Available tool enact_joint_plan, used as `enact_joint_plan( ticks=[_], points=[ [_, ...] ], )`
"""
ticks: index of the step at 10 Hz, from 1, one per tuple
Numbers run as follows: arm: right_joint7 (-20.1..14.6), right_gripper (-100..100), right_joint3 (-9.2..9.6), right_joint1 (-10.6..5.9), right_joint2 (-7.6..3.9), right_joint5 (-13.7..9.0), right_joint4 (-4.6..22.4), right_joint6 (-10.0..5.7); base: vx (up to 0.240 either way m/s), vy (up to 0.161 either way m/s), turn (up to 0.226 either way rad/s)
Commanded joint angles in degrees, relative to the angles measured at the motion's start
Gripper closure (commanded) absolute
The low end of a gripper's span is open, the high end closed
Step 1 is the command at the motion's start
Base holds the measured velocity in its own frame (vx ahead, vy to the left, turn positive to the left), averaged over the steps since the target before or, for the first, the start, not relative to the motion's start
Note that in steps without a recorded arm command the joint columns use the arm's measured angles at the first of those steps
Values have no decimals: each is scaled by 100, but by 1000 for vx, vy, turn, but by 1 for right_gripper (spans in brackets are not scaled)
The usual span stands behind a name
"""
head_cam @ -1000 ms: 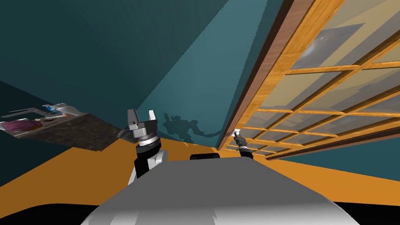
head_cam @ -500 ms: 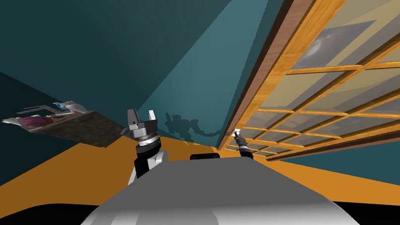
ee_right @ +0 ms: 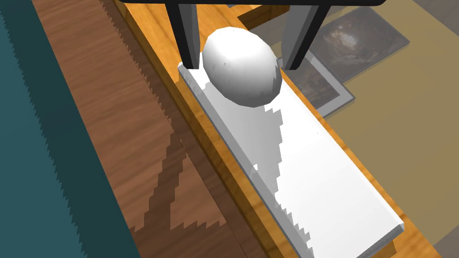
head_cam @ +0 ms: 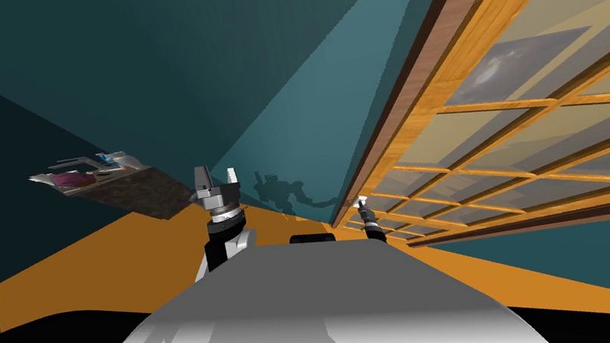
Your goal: Pull the door open
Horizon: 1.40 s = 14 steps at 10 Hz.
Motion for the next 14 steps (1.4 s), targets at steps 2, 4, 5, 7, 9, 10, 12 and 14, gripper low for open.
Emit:
enact_joint_plan(
  ticks=[2, 4, 5, 7, 9, 10, 12, 14],
  points=[
    [-424, 100, -18, -2, -12, -89, 11, 16, -39, -8, 63],
    [-712, 100, -21, -10, -14, -129, 20, 19, -38, -16, 53],
    [-747, 100, -21, -10, -14, -129, 20, 19, -28, -13, 27],
    [-1122, 100, -25, -27, -18, -209, 37, 25, -42, -11, 63],
    [-956, -100, -31, 40, -51, -161, 41, -50, -31, 3, -1],
    [-864, -100, -37, 76, -69, -142, 43, -86, 12, 43, -54],
    [-609, -100, -51, 168, -116, -93, 49, -177, 13, 51, -36],
    [-276, -100, -68, 277, -172, -35, 56, -285, 11, 57, -43]
  ],
)
